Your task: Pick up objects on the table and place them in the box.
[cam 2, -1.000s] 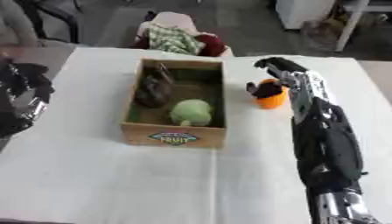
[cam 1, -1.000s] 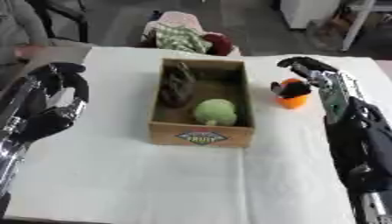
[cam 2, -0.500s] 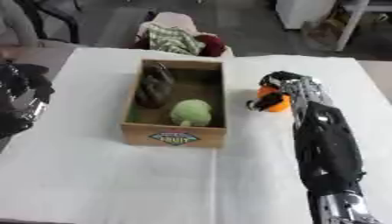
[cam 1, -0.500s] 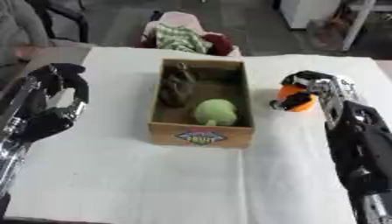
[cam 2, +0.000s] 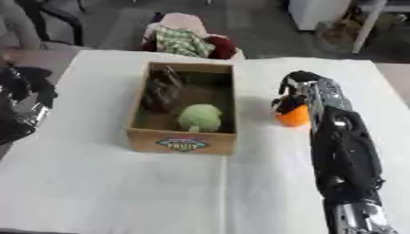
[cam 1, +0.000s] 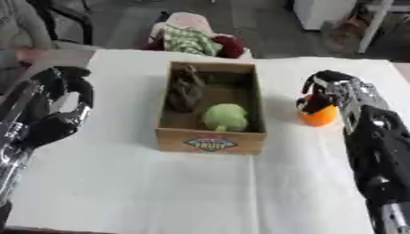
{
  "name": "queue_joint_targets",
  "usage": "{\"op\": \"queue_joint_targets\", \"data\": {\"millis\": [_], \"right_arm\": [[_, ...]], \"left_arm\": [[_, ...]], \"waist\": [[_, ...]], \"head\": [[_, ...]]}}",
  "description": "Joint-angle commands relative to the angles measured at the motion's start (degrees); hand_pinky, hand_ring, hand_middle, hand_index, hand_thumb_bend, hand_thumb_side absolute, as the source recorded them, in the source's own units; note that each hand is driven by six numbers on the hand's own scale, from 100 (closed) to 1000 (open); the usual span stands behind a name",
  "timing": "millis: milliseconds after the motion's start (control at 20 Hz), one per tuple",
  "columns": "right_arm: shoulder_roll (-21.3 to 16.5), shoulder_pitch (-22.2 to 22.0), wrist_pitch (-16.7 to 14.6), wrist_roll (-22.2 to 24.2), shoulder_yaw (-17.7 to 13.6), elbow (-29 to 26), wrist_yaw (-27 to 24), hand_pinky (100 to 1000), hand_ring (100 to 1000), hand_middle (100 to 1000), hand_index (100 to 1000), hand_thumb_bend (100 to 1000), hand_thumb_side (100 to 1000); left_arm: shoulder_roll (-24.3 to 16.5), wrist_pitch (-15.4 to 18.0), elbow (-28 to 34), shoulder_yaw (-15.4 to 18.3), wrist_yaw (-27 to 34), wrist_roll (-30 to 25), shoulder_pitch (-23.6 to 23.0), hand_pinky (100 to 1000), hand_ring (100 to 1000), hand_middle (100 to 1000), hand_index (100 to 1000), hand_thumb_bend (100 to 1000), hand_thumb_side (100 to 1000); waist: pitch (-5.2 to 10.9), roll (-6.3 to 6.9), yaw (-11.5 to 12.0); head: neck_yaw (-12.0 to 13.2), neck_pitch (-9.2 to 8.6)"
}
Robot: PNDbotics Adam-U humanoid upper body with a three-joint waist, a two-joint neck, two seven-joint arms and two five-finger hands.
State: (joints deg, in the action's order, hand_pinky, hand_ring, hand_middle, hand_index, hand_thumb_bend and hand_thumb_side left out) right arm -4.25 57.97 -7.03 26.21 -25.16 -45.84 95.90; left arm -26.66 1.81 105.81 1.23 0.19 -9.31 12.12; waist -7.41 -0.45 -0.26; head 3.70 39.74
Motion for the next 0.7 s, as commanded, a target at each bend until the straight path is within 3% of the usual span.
{"op": "queue_joint_targets", "data": {"millis": [50, 350, 550, 600, 650, 700], "right_arm": [[-0.66, 1.30, -0.43, -3.72, 0.07, -2.18, -2.49, 218, 287, 661, 712, 100, 231], [-0.62, 2.28, -2.17, -7.04, 1.20, -4.00, -6.76, 171, 252, 630, 697, 100, 217], [-0.44, 2.93, -2.97, -6.50, 2.13, -4.76, -7.85, 227, 296, 657, 723, 100, 243], [-0.52, 2.91, -2.80, -5.33, 2.43, -4.37, -6.90, 444, 526, 753, 806, 100, 410], [-0.59, 2.87, -2.75, -3.82, 2.64, -3.86, -5.47, 531, 616, 789, 841, 100, 447], [-0.73, 2.71, -2.91, -1.68, 2.73, -3.03, -3.78, 781, 883, 899, 919, 296, 534]], "left_arm": [[-0.97, 0.24, 0.80, 0.49, -0.19, 0.03, 0.40, 799, 603, 556, 758, 146, 191], [-0.96, 0.23, 0.82, 0.54, -0.14, 0.05, 0.39, 799, 604, 556, 758, 144, 191], [-0.95, 0.23, 0.84, 0.51, -0.06, 0.01, 0.41, 799, 604, 556, 758, 144, 191], [-0.95, 0.23, 0.84, 0.50, -0.04, -0.01, 0.43, 799, 604, 556, 758, 143, 191], [-0.96, 0.23, 0.83, 0.49, -0.03, -0.03, 0.44, 799, 604, 556, 757, 143, 191], [-0.99, 0.23, 0.83, 0.49, -0.03, -0.04, 0.41, 799, 604, 555, 758, 143, 191]], "waist": [[0.91, 0.22, -0.02], [0.99, 0.14, 0.00], [1.08, 0.06, 0.03], [1.10, 0.02, 0.04], [1.12, 0.01, 0.06], [1.13, 0.00, 0.07]], "head": [[0.16, -0.43], [0.13, -0.31], [0.11, -0.21], [0.08, -0.21], [0.08, -0.22], [0.14, -0.26]]}}
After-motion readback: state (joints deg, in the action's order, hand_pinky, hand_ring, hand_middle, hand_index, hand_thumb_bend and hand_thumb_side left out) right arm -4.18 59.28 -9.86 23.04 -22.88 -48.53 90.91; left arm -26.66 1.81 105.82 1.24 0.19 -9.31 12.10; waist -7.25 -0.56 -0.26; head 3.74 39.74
